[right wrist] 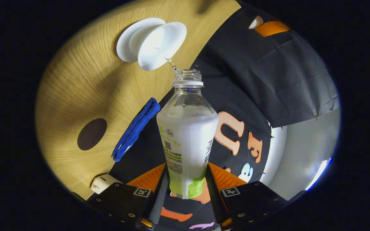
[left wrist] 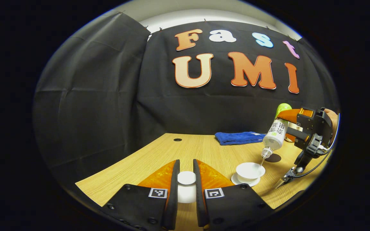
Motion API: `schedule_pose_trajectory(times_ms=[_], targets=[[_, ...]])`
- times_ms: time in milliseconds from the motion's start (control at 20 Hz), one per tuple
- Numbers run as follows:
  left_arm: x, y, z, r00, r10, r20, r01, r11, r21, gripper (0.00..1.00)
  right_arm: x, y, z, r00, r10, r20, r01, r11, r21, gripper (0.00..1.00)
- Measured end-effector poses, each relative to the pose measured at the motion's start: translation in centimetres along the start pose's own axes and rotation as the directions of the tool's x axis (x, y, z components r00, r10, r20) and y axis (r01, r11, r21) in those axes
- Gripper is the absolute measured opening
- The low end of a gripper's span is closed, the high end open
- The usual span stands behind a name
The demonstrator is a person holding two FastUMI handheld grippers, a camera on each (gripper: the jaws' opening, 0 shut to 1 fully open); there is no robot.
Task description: Open the teacup lid with one hand, grasp the water bottle and pour water into the teacup with the other hand; after pouring, place the water bottle on the coaster and then close the teacup lid.
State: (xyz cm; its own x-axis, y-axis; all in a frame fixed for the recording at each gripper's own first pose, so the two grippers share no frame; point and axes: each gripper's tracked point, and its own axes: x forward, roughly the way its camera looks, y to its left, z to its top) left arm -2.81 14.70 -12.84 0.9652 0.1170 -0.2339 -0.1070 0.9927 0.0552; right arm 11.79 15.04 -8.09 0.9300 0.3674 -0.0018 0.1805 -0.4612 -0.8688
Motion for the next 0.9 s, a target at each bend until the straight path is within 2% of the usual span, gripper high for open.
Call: schedule_pose_trajectory(times_ms=[250, 300, 350, 450, 650, 900], targets=[[-0.1, -0.1, 0.3, 1.0, -0.007, 0.004, 0.007, 1.0, 0.003, 0.27, -1.1, -0.6, 1.1, 0.999, -0.043, 0.015, 0.044, 0.999, -0.032, 0.64], [0.0, -0.2, 0.4, 1.0, -0.009, 0.006, 0.009, 1.0, 0.001, 0.27, -0.9, -0.7, 1.0, 0.999, -0.05, 0.018, 0.051, 0.998, -0.032, 0.67], [-0.1, -0.1, 0.5, 1.0, -0.009, 0.007, 0.009, 1.0, 0.0, 0.27, -0.8, -0.8, 0.9, 0.998, -0.058, 0.02, 0.059, 0.998, -0.033, 0.64], [-0.1, 0.0, 0.5, 1.0, -0.007, 0.009, 0.007, 1.0, -0.002, 0.27, -0.6, -0.7, 0.9, 0.998, -0.062, 0.026, 0.062, 0.997, -0.038, 0.64], [-0.3, 0.1, 0.7, 1.0, -0.001, 0.015, 0.001, 1.0, 0.001, 0.28, -0.7, -0.6, 1.1, 0.999, -0.033, 0.03, 0.034, 0.999, -0.02, 0.64], [-0.4, -0.6, 0.3, 1.0, -0.026, 0.007, 0.026, 0.999, -0.023, 0.28, -1.1, 1.8, 2.5, 0.998, 0.043, 0.045, -0.047, 0.994, 0.096, 0.65]])
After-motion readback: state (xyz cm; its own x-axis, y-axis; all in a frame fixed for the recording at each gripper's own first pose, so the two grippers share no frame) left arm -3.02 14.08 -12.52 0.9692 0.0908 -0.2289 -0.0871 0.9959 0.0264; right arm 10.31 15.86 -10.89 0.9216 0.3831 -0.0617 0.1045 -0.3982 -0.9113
